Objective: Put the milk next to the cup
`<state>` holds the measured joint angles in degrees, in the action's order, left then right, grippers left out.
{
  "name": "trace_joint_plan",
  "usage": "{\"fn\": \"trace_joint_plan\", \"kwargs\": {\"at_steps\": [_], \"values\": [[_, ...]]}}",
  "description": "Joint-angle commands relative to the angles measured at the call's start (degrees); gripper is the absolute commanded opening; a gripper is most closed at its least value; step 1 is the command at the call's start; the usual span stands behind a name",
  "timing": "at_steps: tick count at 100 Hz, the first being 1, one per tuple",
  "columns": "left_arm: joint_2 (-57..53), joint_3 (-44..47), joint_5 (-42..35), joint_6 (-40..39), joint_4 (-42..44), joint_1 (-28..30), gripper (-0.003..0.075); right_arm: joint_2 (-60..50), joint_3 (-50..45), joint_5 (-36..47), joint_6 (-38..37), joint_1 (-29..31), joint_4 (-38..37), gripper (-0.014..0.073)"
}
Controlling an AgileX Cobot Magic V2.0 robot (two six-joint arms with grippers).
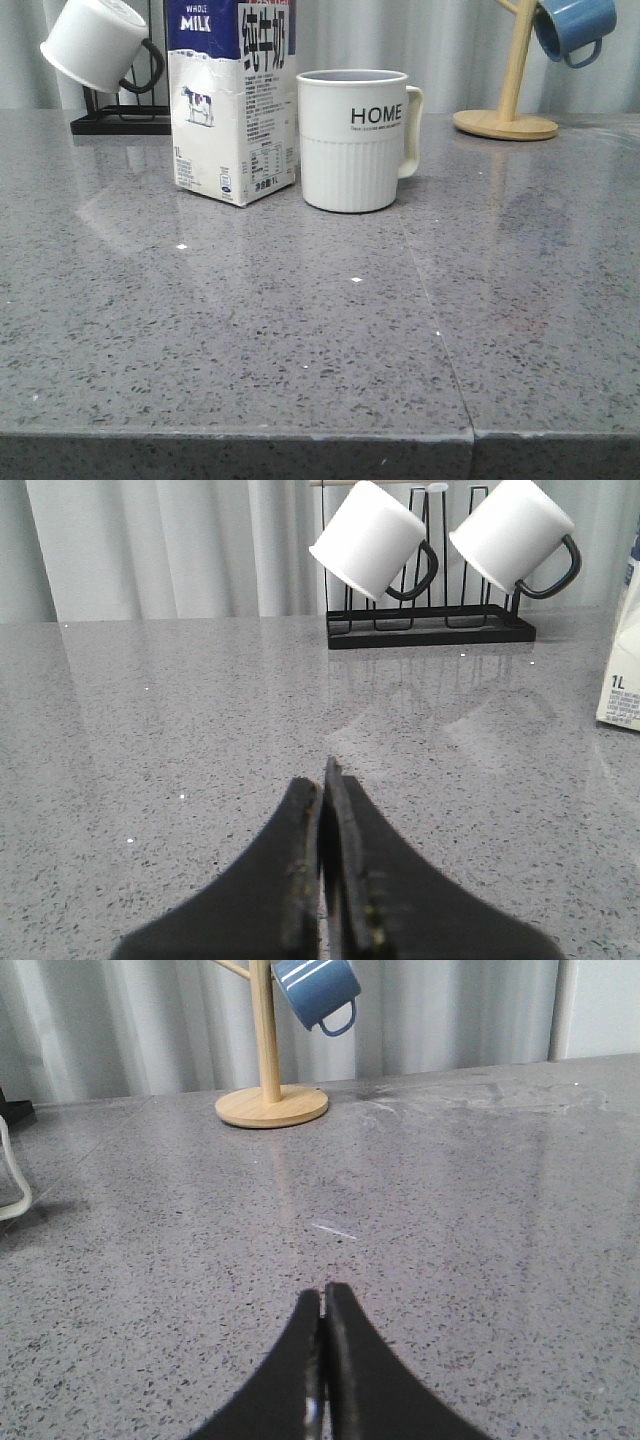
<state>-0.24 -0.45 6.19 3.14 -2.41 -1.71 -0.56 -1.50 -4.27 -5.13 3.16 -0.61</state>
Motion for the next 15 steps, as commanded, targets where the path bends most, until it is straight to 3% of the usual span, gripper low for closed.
{"fn": "trace_joint_plan", "kwargs": {"at_steps": [1,15], "values": [[-1.7,3.5,-4.8,-0.2,-0.2,0.0,-0.002,-1.3,1.0,4.3,0.7,0.3,0.0,-0.0066],[-1.7,3.5,-4.8,-0.2,-0.2,0.0,-0.002,-1.3,1.0,4.3,0.7,0.3,0.0,-0.0066]]}}
